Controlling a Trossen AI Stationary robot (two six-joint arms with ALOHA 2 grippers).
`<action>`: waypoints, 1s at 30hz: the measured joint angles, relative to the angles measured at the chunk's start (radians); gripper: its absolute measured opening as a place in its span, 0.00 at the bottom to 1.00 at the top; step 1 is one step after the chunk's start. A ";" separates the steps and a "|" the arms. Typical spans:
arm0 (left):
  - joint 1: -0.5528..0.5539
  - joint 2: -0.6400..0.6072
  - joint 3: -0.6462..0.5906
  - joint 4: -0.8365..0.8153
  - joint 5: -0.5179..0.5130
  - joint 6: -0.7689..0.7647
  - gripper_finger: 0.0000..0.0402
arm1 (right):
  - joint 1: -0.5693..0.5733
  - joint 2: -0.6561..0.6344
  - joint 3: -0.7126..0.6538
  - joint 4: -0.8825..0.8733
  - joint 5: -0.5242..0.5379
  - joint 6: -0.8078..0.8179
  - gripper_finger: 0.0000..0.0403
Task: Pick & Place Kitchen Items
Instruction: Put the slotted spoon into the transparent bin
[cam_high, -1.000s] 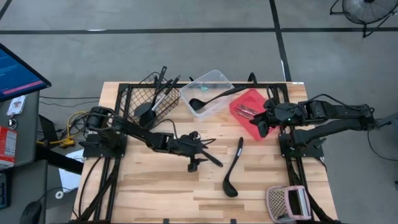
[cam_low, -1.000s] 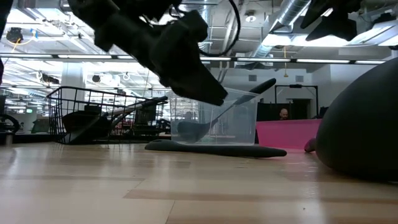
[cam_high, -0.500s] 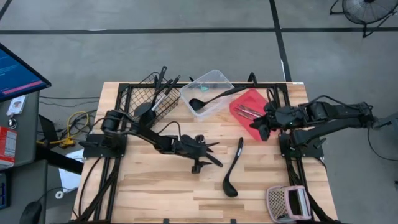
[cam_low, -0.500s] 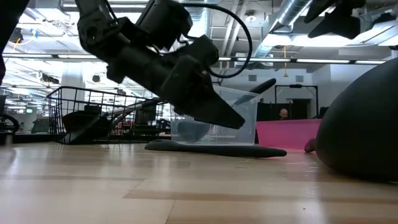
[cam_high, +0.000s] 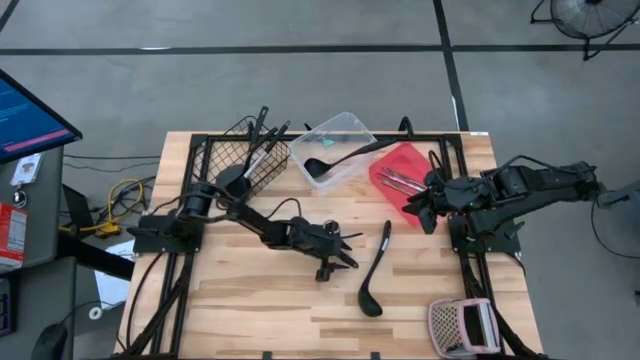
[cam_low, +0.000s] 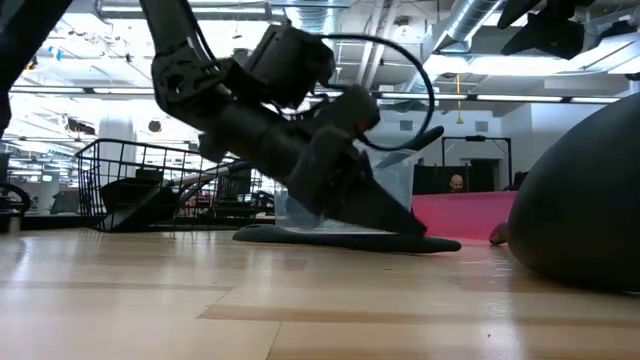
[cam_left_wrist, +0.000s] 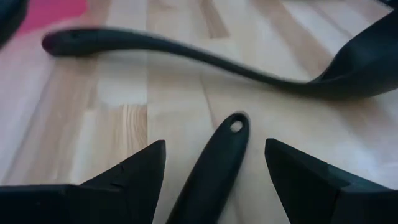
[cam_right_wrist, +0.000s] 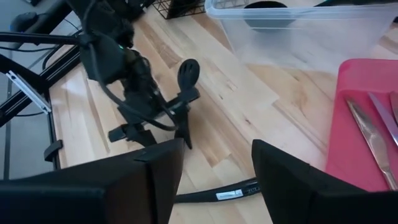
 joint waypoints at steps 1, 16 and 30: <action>0.002 0.014 0.007 -0.001 0.000 -0.001 0.64 | 0.003 0.000 0.000 0.000 0.000 0.000 0.47; -0.005 0.099 0.030 0.003 -0.001 -0.007 0.18 | 0.004 0.000 0.000 -0.001 -0.001 0.000 0.47; -0.006 0.064 0.027 0.021 0.011 -0.331 0.15 | 0.004 0.000 0.000 -0.002 -0.001 0.016 0.43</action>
